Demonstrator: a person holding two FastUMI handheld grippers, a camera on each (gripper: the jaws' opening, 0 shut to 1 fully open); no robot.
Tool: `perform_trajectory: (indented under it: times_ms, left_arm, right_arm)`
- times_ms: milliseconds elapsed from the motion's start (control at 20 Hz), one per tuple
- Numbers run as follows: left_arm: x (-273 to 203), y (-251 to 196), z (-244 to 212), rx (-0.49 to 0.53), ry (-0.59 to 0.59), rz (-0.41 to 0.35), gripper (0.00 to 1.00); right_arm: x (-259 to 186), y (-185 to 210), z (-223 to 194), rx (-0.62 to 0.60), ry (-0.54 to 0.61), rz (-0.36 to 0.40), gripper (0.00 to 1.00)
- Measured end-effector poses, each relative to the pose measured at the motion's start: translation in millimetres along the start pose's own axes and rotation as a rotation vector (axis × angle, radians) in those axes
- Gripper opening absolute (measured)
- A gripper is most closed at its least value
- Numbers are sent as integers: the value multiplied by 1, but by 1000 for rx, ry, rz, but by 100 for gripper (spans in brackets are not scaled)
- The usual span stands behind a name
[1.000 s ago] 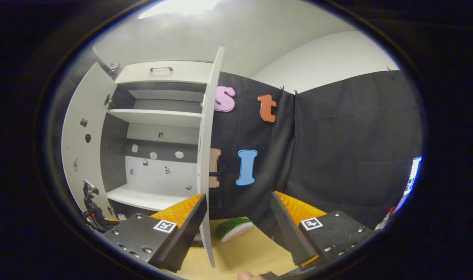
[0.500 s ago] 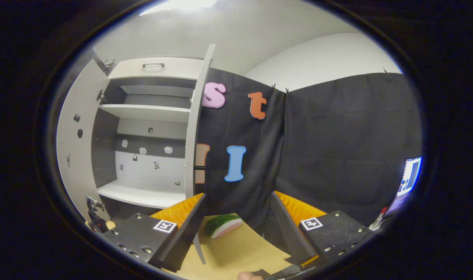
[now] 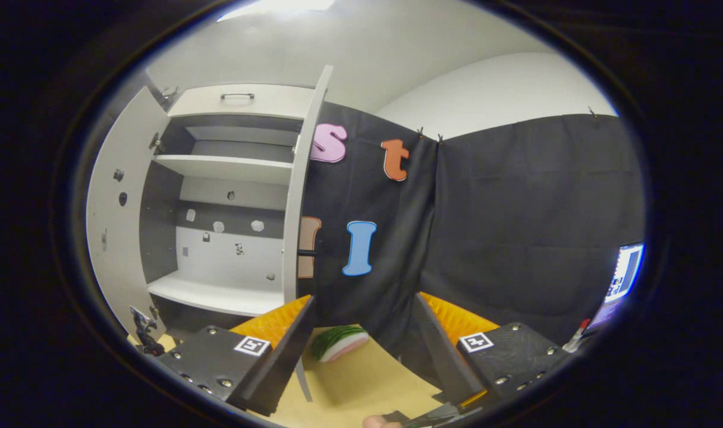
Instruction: Grasp the bottle in the cabinet with the left hand and place it on the coaster, then close the right door with the right hand and the left door with the left hand.
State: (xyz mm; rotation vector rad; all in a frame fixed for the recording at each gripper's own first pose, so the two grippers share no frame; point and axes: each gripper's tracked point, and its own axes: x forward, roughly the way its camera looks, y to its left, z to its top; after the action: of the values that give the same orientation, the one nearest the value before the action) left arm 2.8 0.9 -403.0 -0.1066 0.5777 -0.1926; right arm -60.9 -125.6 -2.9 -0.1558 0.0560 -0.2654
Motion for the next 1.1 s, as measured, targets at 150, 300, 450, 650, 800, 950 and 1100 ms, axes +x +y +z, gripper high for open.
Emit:
perform_trajectory:
  times_ms: [150, 300, 450, 650, 800, 950, 1100]
  left_arm:
    - [-3, 0, 0, 22, -6, -5, 77]
    - [-10, -2, -5, 32, -3, -10, 76]
    - [-20, -5, -10, 38, 7, -14, 75]
    - [-28, -5, -14, 45, 15, -17, 75]
    - [-31, -5, -17, 46, 25, -17, 75]
    - [-34, -8, -20, 66, 40, -26, 75]
    - [-38, -9, -23, 97, 57, -37, 75]
  right_arm:
    - [-3, 3, -4, -4, 5, 8, 100]
    - [-4, 8, -6, -3, 6, 21, 100]
    - [4, 14, -8, 0, 14, 41, 100]
    - [7, 23, -12, 5, 18, 64, 100]
    - [9, 26, -15, 10, 23, 70, 100]
    - [9, 24, -17, 14, 26, 67, 100]
    - [10, 21, -20, 20, 30, 60, 100]
